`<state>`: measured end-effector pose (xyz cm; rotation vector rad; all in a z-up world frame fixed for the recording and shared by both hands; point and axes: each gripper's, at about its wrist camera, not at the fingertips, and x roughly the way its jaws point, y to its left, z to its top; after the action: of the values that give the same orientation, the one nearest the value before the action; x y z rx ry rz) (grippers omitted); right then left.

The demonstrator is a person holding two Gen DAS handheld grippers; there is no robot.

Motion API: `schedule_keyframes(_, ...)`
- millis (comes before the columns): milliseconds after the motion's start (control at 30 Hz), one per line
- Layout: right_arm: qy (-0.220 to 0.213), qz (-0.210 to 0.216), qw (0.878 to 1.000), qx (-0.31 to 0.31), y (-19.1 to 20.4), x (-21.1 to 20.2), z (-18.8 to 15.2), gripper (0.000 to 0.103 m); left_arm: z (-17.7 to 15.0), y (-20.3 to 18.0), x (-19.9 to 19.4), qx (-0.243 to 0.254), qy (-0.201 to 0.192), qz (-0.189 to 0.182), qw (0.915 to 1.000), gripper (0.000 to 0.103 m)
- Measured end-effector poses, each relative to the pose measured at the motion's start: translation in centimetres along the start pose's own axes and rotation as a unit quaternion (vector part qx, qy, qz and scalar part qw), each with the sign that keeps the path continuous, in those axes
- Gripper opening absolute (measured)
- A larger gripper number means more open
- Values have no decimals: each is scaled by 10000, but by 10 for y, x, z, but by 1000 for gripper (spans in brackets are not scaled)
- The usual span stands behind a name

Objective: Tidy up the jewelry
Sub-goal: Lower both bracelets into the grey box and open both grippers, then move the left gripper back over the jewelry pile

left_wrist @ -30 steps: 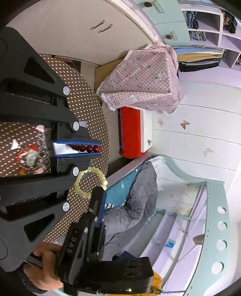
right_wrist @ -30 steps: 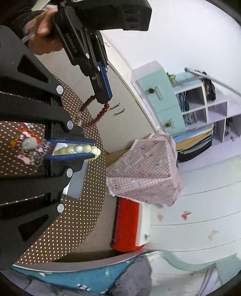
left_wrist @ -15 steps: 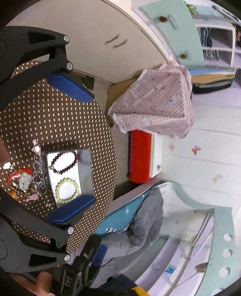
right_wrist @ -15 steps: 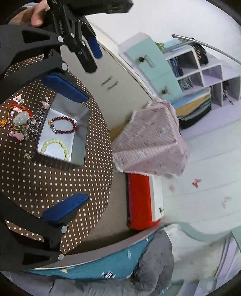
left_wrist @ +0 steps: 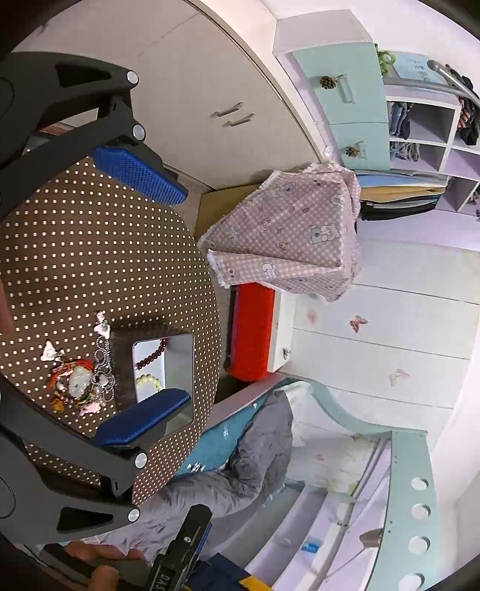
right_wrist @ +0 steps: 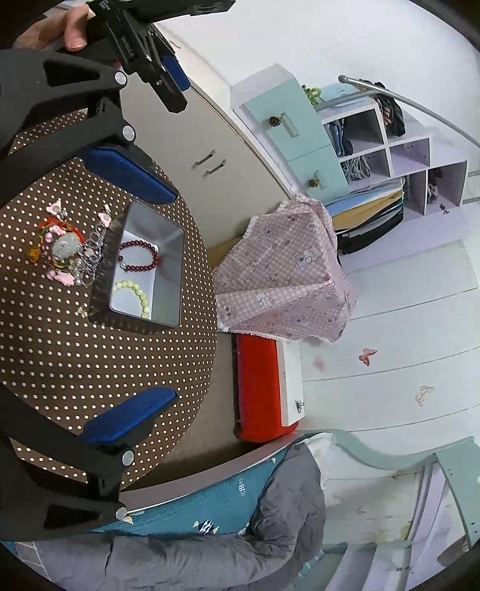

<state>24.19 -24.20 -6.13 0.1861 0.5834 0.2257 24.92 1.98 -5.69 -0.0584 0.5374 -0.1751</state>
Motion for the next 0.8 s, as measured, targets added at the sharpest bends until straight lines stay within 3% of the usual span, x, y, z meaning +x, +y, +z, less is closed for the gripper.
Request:
schedule_keyframes(400,-10,-20,9998,-174,16,-19,-27,95,-34,0,-19,172,-1,-23,9998,98)
schedule_keyframes(800,582,-49,9982,-118,7,1,-69,95,-88,-14,9,598,703,-8,9957,97)
